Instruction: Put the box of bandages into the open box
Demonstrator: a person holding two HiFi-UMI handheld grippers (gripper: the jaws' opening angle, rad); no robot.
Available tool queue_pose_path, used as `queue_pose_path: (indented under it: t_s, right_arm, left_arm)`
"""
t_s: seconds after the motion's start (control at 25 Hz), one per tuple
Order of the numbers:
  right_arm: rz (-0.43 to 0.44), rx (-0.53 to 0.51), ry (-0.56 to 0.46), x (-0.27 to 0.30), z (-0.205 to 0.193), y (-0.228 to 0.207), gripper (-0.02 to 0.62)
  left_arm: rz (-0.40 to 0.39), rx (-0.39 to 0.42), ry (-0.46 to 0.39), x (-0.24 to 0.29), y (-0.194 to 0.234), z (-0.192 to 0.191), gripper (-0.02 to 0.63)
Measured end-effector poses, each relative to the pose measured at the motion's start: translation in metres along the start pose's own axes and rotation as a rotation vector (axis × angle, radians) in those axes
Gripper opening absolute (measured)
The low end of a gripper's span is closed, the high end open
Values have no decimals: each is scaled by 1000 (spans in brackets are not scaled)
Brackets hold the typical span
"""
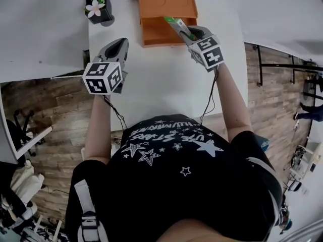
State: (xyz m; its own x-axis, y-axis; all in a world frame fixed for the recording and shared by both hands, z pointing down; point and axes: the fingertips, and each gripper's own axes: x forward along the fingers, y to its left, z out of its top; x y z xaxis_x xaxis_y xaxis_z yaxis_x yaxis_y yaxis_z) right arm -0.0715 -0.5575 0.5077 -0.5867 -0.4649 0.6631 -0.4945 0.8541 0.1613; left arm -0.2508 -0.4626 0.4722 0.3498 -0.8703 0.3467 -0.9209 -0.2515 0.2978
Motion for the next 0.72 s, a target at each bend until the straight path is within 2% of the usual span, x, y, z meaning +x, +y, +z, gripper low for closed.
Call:
queue_pose_path:
  t_s: [0.16, 0.32, 0.72]
  right_arm:
    - [38, -75, 74, 41, -8, -5, 114]
    - [78, -132, 109, 59, -12, 0, 114]
    - [100, -132, 142, 76, -10, 4, 114]
  left_arm:
    - [3, -20, 27, 22, 20, -6, 20]
    - [6, -42, 33, 28, 28, -11, 20]
    - [24, -64, 43, 31, 39, -16, 20]
